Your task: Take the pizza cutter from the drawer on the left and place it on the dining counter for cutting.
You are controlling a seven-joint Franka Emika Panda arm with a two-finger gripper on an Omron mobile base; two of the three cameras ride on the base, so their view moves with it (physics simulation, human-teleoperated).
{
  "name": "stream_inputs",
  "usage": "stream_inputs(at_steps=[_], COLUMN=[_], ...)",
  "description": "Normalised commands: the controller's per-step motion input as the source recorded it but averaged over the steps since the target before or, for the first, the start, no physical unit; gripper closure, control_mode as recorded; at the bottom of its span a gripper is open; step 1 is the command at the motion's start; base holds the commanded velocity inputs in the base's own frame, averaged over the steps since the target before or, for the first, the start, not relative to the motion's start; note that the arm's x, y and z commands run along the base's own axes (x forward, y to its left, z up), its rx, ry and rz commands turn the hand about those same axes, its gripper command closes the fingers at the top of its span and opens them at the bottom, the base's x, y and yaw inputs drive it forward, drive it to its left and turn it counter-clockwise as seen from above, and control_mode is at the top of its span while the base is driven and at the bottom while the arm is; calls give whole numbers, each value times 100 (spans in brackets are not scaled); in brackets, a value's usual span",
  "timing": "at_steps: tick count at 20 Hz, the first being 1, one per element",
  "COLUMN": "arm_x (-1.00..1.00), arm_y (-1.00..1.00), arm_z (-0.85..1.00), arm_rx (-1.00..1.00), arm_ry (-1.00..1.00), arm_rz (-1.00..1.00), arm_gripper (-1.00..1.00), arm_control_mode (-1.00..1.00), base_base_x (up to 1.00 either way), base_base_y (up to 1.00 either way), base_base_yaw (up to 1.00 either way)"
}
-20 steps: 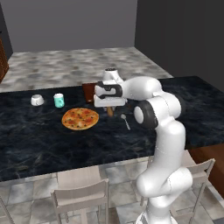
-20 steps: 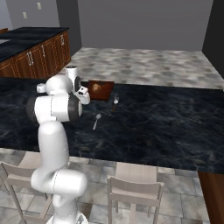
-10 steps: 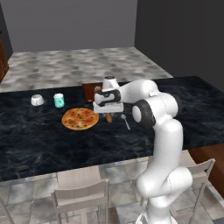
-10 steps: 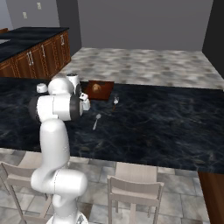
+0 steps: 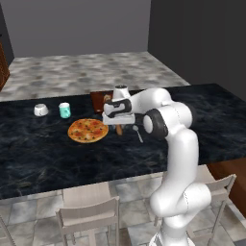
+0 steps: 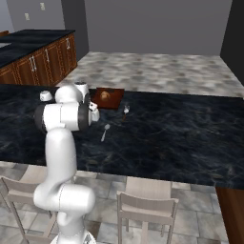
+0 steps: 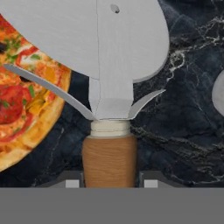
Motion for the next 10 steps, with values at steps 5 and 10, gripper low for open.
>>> stream_inputs(at_steps=[5,10], arm_x=[14,5], arm_y=[0,0], arm_z=[-23,-19], arm_rx=[0,0], arm_ry=[0,0], arm_rz=[0,0], arm_gripper=[100,100], arm_control_mode=[-100,-100], base_base_x=[0,0], base_base_y=[0,0], base_base_yaw=[0,0])
